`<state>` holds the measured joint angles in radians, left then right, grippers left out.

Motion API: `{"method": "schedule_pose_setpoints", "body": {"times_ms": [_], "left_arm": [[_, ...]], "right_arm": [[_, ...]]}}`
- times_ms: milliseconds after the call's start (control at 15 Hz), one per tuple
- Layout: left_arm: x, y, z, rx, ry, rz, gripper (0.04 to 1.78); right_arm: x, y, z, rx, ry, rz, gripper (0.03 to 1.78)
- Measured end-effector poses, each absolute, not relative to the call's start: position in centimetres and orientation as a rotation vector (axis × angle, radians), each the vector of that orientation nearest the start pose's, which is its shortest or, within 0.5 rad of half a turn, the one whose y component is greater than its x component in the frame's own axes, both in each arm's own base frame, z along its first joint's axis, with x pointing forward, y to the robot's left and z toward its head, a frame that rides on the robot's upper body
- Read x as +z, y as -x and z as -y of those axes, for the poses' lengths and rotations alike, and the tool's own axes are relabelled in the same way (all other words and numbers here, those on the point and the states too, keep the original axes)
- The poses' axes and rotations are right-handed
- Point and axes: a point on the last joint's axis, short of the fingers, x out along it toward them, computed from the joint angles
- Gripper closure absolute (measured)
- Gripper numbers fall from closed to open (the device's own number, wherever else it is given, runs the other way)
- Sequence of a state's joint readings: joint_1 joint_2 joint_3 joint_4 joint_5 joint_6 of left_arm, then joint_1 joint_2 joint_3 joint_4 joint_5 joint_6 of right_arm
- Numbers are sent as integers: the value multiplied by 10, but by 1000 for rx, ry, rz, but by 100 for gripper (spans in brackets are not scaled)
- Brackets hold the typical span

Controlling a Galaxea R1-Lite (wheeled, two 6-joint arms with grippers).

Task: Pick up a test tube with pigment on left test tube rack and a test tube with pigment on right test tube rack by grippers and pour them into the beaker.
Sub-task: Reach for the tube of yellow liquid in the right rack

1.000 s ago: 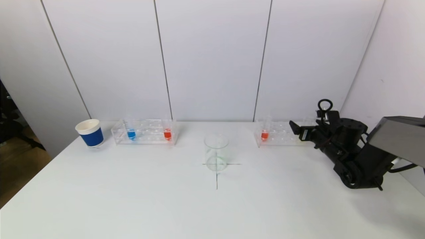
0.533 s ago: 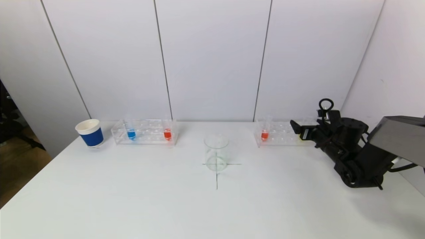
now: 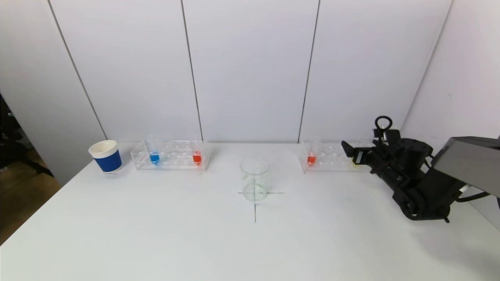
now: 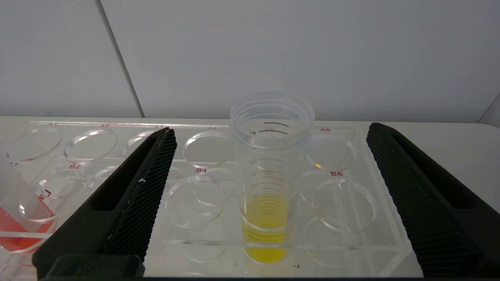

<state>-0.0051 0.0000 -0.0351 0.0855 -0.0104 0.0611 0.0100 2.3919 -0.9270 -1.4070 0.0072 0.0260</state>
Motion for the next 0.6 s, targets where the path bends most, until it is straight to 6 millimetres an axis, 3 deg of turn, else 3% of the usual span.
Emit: {"method": "schedule_pose_setpoints", "body": {"times_ms": [600], "left_arm": [[76, 26, 0, -18, -60, -50, 6]], "right_arm": [[32, -416, -5, 4, -27, -57, 4]]}}
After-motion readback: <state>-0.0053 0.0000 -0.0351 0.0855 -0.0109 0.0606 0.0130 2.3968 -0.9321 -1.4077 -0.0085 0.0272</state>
